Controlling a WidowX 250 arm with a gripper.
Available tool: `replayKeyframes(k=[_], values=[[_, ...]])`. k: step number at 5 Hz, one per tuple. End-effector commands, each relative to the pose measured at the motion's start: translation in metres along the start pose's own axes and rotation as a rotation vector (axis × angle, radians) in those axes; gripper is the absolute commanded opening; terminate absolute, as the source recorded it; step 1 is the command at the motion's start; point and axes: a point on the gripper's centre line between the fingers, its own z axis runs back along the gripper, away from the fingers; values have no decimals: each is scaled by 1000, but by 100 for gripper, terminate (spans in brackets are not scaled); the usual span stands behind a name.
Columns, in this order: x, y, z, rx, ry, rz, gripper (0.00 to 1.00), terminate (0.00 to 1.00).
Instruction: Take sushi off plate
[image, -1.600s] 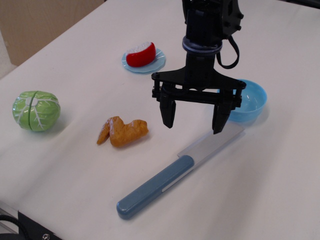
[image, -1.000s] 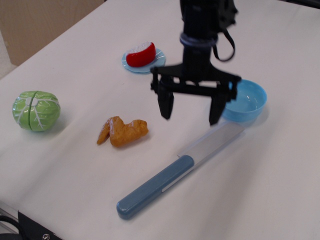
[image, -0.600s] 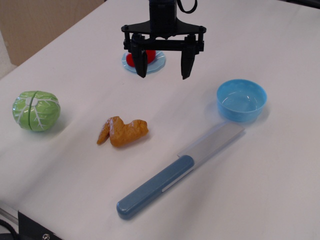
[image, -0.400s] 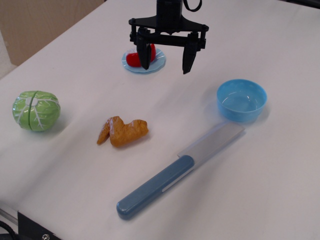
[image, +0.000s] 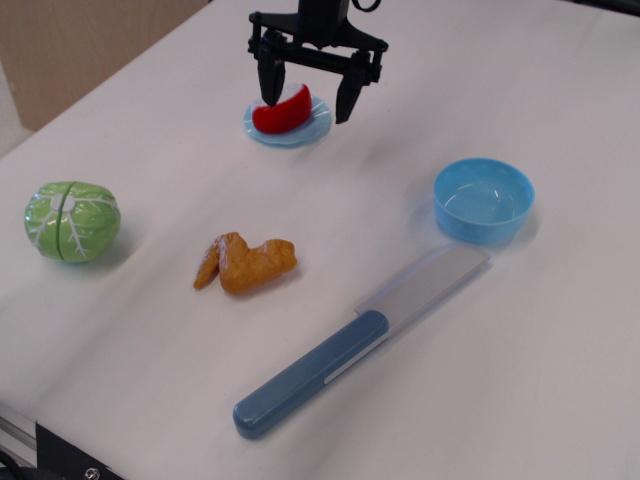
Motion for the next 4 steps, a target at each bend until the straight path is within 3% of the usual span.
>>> replayKeyframes(k=[1, 4], values=[[43, 22, 18, -2, -72, -54, 100, 0], [64, 30, -11, -50, 4, -166, 100, 0]])
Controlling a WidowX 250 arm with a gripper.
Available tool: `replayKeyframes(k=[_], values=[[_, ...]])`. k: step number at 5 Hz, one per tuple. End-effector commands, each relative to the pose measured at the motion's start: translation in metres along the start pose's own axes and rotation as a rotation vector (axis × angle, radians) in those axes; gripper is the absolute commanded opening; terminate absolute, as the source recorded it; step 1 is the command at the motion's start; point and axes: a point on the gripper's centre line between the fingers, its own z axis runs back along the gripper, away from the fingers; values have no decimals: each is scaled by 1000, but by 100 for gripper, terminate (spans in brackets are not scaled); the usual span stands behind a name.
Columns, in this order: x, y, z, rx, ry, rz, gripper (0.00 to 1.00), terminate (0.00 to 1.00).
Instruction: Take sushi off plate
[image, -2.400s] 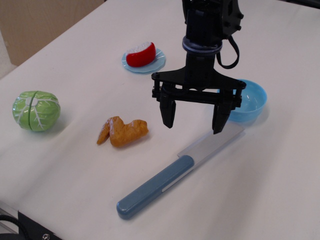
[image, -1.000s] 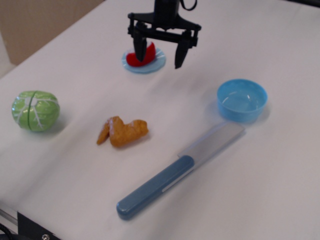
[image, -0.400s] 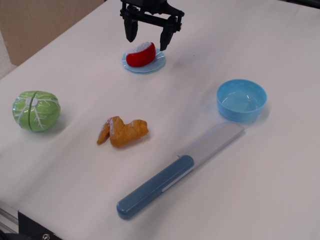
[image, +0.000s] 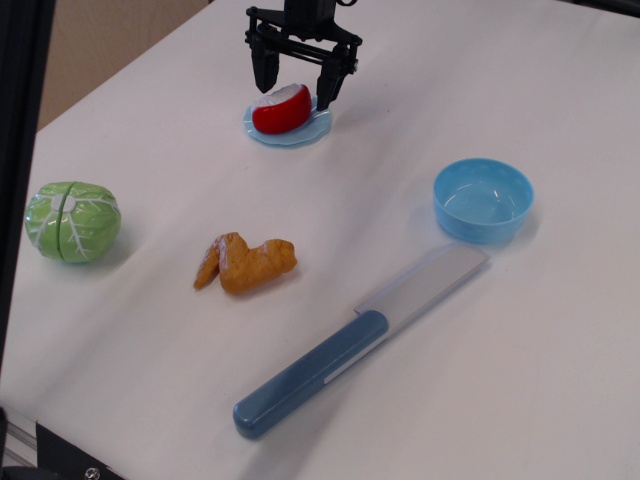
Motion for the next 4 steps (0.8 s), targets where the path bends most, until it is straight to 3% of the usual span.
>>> replayKeyframes(k=[1, 2, 4], values=[[6, 12, 16, -8, -32, -6, 100, 0], [3, 11, 12, -1, -25, -8, 0, 0], [-7, 4, 17, 14, -40, -23, 0, 0]])
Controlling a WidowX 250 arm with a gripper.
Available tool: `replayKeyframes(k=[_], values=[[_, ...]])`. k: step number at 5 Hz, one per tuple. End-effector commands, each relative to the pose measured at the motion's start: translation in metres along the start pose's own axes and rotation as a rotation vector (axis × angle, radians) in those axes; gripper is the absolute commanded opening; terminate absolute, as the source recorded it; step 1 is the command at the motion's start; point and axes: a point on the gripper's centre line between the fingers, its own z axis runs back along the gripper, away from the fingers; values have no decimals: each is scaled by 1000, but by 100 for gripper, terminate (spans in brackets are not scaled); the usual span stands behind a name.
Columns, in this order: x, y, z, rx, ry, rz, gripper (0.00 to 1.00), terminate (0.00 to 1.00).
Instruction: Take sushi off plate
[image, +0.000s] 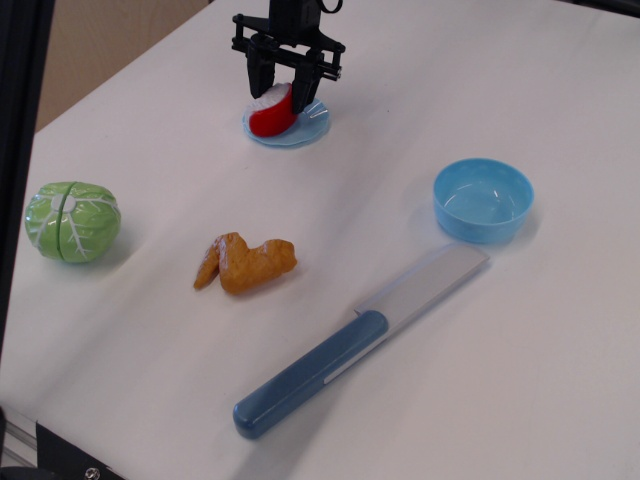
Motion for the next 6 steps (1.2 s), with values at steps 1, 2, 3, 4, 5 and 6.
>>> replayKeyframes(k=[1, 2, 3, 4, 5, 6], values=[[-14, -6, 45, 33, -90, 27, 0, 0], [-32, -12, 59, 40, -130, 50, 0, 0], [-58, -21, 62, 37, -140, 56, 0, 0], [-75, -33, 62, 37, -150, 35, 0, 0], [-90, -43, 57, 24, -135, 20, 0, 0], [-99, -36, 45, 32, -110, 46, 0, 0]])
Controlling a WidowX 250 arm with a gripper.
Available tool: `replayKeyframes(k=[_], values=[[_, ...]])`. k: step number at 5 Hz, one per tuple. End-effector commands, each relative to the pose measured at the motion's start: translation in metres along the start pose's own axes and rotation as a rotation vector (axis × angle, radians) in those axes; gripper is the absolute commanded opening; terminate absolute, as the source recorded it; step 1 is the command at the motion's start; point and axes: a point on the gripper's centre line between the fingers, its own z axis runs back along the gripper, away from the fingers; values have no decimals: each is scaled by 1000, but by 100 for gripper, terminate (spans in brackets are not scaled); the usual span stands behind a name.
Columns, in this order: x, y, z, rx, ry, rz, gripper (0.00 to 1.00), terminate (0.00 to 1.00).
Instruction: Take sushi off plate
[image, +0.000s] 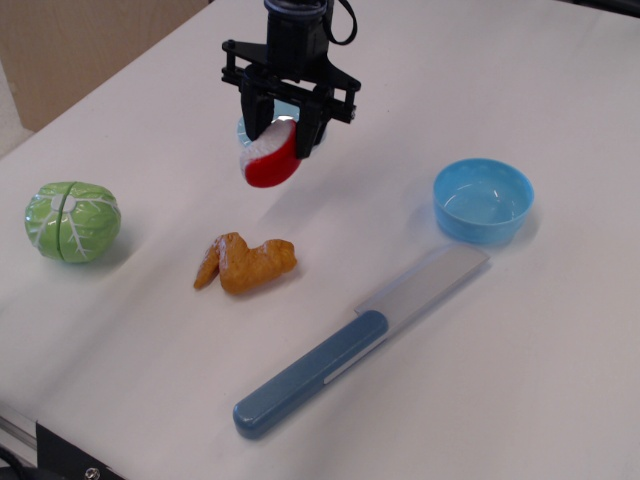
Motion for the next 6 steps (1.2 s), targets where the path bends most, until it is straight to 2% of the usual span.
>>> replayKeyframes(k=[1, 2, 4, 5, 6], values=[[-11, 20, 3, 17, -24, 63, 0, 0], [-16, 29, -10, 34, 3, 76, 0, 0], [-17, 37, -20, 45, 37, 110, 0, 0], [-20, 34, -20, 30, 36, 107, 100, 0], [-21, 35, -19, 34, 53, 123, 100, 0]])
